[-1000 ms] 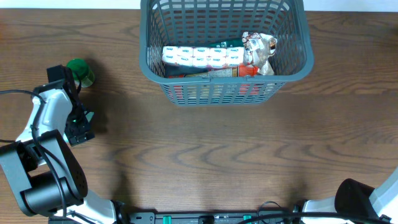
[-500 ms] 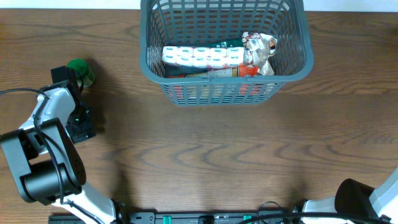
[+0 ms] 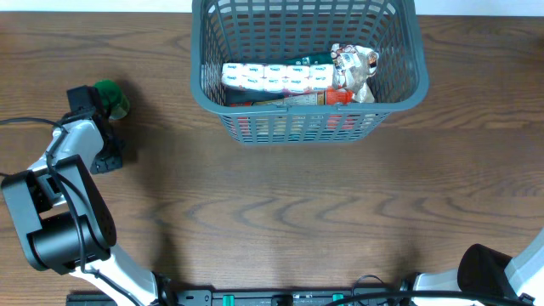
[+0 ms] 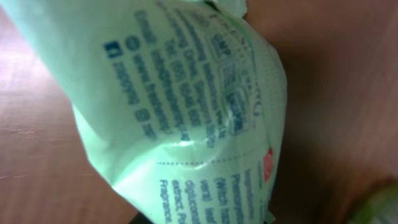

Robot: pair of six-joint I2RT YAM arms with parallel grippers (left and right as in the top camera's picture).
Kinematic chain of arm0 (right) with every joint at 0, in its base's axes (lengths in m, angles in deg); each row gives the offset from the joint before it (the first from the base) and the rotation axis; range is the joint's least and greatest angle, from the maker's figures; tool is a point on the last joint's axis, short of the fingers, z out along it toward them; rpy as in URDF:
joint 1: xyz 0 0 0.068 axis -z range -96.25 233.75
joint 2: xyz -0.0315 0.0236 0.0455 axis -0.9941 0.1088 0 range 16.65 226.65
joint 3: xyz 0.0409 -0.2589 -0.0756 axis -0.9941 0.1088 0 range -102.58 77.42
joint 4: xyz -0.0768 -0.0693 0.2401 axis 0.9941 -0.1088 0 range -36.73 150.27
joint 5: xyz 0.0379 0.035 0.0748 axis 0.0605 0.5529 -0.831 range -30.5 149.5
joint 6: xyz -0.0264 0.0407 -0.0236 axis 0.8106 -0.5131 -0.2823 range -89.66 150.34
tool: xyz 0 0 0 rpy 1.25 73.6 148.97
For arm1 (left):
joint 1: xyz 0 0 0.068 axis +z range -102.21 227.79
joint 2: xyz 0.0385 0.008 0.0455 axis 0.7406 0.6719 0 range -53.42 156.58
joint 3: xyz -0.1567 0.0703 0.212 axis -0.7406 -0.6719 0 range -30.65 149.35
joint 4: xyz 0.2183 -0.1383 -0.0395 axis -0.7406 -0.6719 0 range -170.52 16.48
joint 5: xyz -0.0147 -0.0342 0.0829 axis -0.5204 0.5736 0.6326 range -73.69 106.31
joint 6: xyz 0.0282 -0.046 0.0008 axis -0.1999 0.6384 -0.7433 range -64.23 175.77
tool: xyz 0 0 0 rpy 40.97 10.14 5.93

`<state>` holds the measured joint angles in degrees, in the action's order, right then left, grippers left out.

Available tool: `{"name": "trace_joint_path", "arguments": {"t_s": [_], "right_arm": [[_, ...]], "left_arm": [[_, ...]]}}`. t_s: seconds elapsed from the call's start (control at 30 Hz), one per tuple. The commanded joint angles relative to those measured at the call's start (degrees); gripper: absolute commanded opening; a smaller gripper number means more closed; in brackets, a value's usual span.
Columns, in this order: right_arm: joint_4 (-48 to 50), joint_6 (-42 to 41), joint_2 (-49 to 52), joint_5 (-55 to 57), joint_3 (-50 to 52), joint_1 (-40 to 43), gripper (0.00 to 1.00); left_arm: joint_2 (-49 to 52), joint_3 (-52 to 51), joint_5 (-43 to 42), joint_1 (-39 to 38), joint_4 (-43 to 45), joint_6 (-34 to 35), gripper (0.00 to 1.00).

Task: Pack container
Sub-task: 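Grasp the mint-green pouch with the left gripper and lift, then carry the mint-green pouch over the basket and release it inside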

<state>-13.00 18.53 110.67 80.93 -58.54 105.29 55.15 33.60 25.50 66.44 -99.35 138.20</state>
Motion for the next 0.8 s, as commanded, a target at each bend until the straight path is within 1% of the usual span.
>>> {"name": "trace_joint_path", "arguments": {"t_s": [0.0, 0.1, 0.27, 0.33, 0.53, 0.67, 0.73, 0.77], "right_arm": [[-0.02, -1.03, -0.04, 0.37, 0.07, 0.13, 0.99], [-0.02, -1.01, -0.04, 0.37, 0.07, 0.13, 0.99], [-0.02, -1.01, -0.04, 0.37, 0.07, 0.13, 0.99], [-0.02, -1.01, -0.04, 0.37, 0.07, 0.13, 0.99], [-0.02, -1.03, -0.04, 0.37, 0.07, 0.13, 0.99], [-0.02, -1.01, -0.04, 0.37, 0.07, 0.13, 0.99], [-0.02, -1.01, -0.04, 0.37, 0.07, 0.13, 0.99], [-0.02, -1.01, -0.04, 0.37, 0.07, 0.13, 0.99]], "left_arm": [[-0.74, -0.37, -5.97, 0.31, 2.69, -10.34, 0.06], [-3.41, -0.37, -9.35, 0.31, 7.89, -14.91, 0.06], [-11.04, -0.37, -17.16, 0.31, 21.75, -26.58, 0.06], [-14.40, -0.37, -19.15, 0.31, 25.66, -28.70, 0.06], [-24.85, -0.37, -23.58, -0.07, 32.09, -28.85, 0.06], [-30.34, -0.37, -30.99, -1.11, 36.41, -28.83, 0.06], [-32.13, -0.37, -35.12, -2.67, 40.79, -28.96, 0.06], [-32.52, -0.37, -36.98, -3.69, 43.58, -30.12, 0.06]]}}
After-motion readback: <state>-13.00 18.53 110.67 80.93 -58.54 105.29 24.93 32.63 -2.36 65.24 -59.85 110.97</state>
